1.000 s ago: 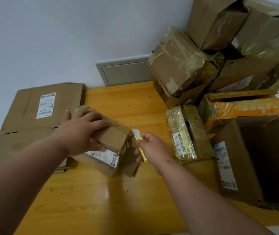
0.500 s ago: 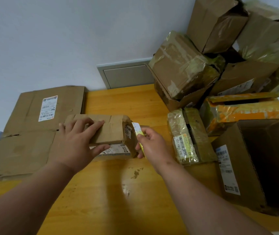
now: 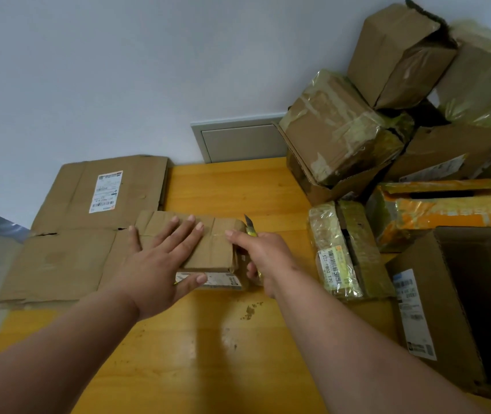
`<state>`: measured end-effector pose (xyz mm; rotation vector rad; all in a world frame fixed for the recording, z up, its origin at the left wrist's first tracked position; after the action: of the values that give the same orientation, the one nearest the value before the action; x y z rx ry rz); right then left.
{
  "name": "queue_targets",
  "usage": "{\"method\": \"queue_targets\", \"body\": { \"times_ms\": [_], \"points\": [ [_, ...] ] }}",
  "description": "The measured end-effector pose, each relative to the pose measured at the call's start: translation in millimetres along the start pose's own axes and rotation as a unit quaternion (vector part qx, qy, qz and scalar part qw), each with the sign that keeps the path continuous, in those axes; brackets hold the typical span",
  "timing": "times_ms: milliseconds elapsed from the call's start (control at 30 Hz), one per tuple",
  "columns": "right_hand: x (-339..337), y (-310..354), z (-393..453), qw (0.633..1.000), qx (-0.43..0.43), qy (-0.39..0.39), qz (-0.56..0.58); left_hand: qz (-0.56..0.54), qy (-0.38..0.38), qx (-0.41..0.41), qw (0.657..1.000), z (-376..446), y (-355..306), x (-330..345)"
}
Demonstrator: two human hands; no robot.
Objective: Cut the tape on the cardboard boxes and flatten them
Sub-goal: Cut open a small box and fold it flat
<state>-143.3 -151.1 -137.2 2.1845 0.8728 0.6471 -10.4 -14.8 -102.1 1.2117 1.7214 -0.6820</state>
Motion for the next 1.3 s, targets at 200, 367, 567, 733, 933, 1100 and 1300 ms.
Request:
{"method": "queue_targets", "body": {
  "times_ms": [200, 367, 567, 733, 933, 1100, 1300],
  "points": [
    [2.7, -0.3, 4.4, 1.0, 0.006, -0.019, -0.002, -0.005, 0.003, 0.007, 1.0, -5.1, -3.5, 5.9],
    [-3.5, -4.2, 6.9, 0.997, 0.007, -0.043, -0.058, -0.026, 0.008, 0.004, 1.0, -5.4, -12.0, 17.7],
    [-9.4, -31.3, 6.0, 0.996, -0.01, -0.025, -0.087, -0.066, -0.012, 0.006, 0.998, -14.7, -26.8, 39.4],
    [-7.0, -33.6, 3.5, 0.995, -0.045, 0.026, -0.087, -0.058, -0.038, -0.054, 0.996, 20.0, -33.2, -0.7],
    [-7.8, -48.4, 6.2, 0.995, -0.055, 0.082, 0.017, -0.114, 0.126, 0.021, 0.985, 60.4, -43.8, -10.1],
    [-7.7, -57.5, 15.8, 0.994, -0.044, 0.096, -0.016, -0.27, 0.133, 0.007, 0.954, 72.8, -29.0, -16.3],
    [-4.3, -47.6, 25.9, 0.993, -0.06, 0.093, -0.039, -0.336, 0.098, 0.004, 0.937, 82.2, -19.6, -21.2]
  ]
}}
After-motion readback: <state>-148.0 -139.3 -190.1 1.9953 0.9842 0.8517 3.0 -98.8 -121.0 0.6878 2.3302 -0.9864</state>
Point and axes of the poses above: each hand's wrist, its own z-axis towards the middle knuckle, its own x-axis out of the palm, y = z × x, the point moved 6 cm from there along z, towards the middle knuckle, and after that the axes turned 12 degrees about y, right-handed, at the moved point
